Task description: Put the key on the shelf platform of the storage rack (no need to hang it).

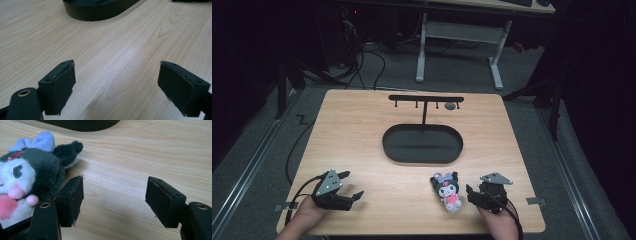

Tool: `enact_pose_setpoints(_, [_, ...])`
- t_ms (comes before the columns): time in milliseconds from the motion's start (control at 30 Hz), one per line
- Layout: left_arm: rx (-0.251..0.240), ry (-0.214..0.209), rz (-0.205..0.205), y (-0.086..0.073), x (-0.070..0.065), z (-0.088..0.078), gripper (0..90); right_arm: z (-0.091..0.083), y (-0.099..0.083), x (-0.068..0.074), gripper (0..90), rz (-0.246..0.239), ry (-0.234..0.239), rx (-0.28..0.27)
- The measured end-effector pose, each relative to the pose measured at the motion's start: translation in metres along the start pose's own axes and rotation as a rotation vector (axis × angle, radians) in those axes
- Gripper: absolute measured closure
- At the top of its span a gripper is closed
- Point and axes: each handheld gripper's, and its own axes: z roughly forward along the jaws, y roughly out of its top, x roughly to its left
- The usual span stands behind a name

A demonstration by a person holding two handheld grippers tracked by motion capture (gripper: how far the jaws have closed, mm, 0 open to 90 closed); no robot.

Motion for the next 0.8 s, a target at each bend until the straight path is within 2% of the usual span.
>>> enact_pose_setpoints(267, [0.008, 0.002, -0.002, 0.001, 0.0, 0.002, 15.5, -0.003, 0.006, 0.0, 30.9, -0.046, 0.009, 0.047])
enact_pose_setpoints(400, [0.009, 0.001, -0.002, 0.001, 0.001, 0.001, 15.5, -0.002, 0.011, 0.007, 29.6, -0.107, 0.012, 0.101])
enact_pose_setpoints(800, [0.007, 0.001, 0.002, 0.001, 0.0, 0.001, 15.5, -0.004, 0.022, 0.008, 29.8, -0.166, 0.021, 0.236])
